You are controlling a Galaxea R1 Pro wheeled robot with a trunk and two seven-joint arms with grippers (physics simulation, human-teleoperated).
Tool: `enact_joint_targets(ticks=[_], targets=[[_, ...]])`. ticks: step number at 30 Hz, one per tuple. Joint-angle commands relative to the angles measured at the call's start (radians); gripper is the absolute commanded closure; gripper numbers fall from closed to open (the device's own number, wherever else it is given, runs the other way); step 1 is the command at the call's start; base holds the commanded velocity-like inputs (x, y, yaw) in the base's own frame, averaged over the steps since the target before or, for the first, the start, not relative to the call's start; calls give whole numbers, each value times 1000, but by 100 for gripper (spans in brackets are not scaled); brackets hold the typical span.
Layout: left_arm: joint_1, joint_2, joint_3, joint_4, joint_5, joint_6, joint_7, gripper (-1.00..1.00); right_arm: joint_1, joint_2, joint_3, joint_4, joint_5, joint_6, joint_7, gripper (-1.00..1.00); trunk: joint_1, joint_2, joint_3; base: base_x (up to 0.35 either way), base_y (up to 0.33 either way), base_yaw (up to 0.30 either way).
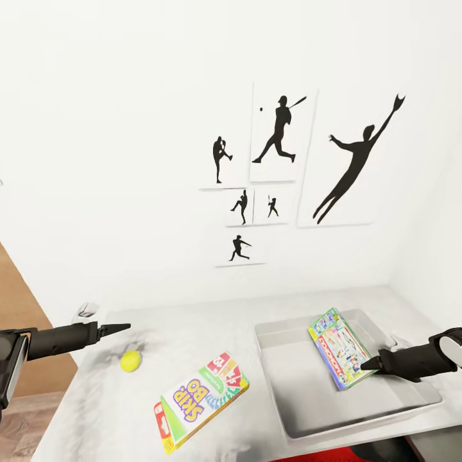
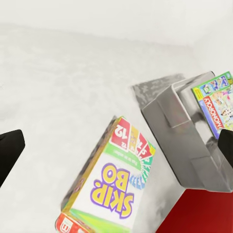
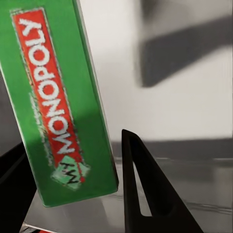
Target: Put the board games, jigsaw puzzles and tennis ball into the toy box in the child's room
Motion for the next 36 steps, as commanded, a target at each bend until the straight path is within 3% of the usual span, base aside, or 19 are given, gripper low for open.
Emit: enact_joint_targets(ticks=[1,13,25,36], targets=[[-1,0,2,-1,-10,10,-10,-100,-2,5,3,0,8,0,9,100,1,-3,-3,0,0,0],[-1,1,4,0,-10,10,-11,-100,-2,54,3,12,6,0,13,100,1,-3,-3,-27,41,0],[-1,6,5,1,-4,10,-13,-100,-4,158,6,113,7,0,14,100,1,-3,-3,-1,6,0],[-1,5,5,1,-4,10,-12,-100,-29,174,11,152,7,0,14,100,1,-3,-3,-39,30,0]])
